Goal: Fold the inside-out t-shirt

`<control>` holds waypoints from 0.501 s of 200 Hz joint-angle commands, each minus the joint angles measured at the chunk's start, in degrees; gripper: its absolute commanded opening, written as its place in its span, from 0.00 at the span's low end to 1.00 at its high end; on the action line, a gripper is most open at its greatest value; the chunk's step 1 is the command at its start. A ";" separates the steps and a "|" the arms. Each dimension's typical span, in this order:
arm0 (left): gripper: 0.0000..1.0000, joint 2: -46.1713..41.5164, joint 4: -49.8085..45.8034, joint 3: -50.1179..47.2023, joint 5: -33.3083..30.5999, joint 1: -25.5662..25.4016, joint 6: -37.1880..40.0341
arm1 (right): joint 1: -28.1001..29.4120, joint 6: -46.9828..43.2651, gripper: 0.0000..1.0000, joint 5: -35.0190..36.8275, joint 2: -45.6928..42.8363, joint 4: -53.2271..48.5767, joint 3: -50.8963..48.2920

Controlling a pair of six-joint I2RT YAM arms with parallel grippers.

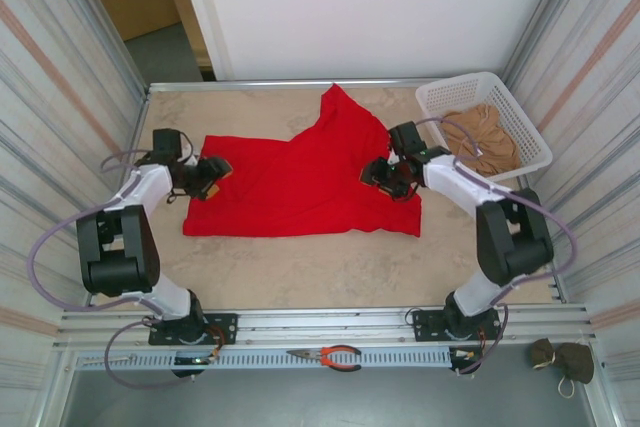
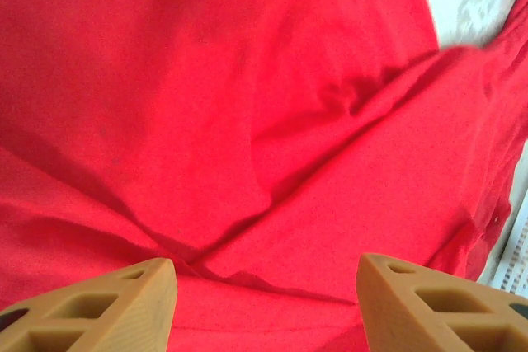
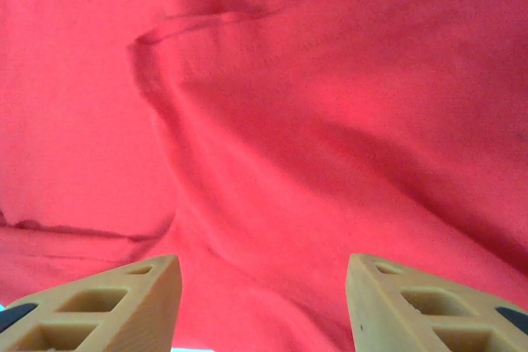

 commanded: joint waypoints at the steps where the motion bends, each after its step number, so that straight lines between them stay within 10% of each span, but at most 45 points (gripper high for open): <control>1: 0.60 -0.73 2.72 -4.37 0.05 -0.64 -2.71 | -0.78 1.95 0.53 0.75 -2.23 1.70 -6.48; 100: 0.60 3.93 2.89 -10.86 -7.84 0.96 -2.63 | -14.50 1.77 0.50 -1.03 -7.28 -0.54 -20.66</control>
